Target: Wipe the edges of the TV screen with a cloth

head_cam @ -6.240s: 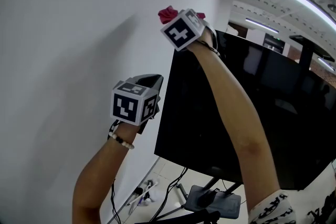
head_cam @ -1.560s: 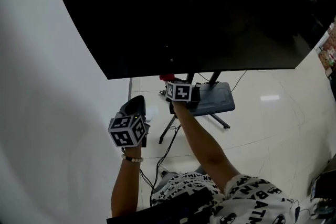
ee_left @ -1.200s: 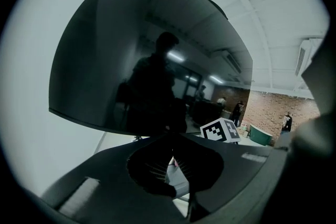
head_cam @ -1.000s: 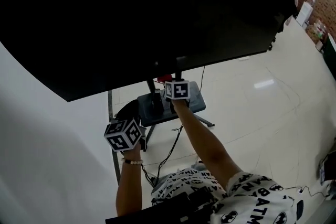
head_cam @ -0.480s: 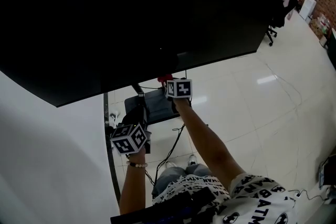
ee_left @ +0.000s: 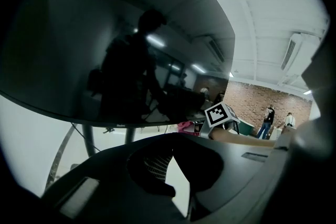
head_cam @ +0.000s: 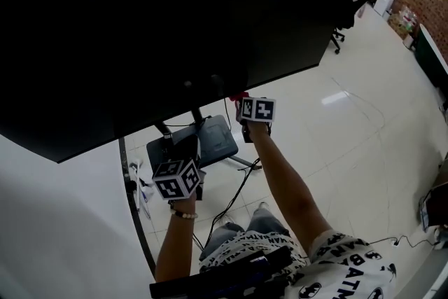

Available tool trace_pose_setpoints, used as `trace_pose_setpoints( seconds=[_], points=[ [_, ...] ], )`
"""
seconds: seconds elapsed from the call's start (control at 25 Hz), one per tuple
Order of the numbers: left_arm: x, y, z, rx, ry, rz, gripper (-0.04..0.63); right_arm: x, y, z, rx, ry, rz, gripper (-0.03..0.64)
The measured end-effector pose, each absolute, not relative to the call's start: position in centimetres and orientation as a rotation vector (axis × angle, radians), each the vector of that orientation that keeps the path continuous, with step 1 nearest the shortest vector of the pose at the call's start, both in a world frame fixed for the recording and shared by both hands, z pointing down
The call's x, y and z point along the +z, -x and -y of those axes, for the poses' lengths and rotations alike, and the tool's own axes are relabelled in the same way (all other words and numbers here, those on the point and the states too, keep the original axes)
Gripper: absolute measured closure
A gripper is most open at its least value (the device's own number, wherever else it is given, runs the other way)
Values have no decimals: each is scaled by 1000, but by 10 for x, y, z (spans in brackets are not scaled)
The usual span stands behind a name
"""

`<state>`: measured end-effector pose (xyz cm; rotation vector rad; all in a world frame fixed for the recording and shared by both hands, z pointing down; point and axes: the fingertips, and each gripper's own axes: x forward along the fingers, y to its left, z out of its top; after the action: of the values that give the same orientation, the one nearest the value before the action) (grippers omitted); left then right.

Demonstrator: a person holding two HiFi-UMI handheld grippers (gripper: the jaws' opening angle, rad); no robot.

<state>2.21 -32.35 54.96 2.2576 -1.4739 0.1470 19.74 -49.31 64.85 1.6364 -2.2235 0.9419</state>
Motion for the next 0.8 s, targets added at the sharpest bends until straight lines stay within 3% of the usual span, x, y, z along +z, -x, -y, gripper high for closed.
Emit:
trace_pose_setpoints(
  seconds=[0.8],
  points=[
    [567,-249,410,224,-2297,1430,600,641,-425,553,756,-1668,2201,541]
  ],
)
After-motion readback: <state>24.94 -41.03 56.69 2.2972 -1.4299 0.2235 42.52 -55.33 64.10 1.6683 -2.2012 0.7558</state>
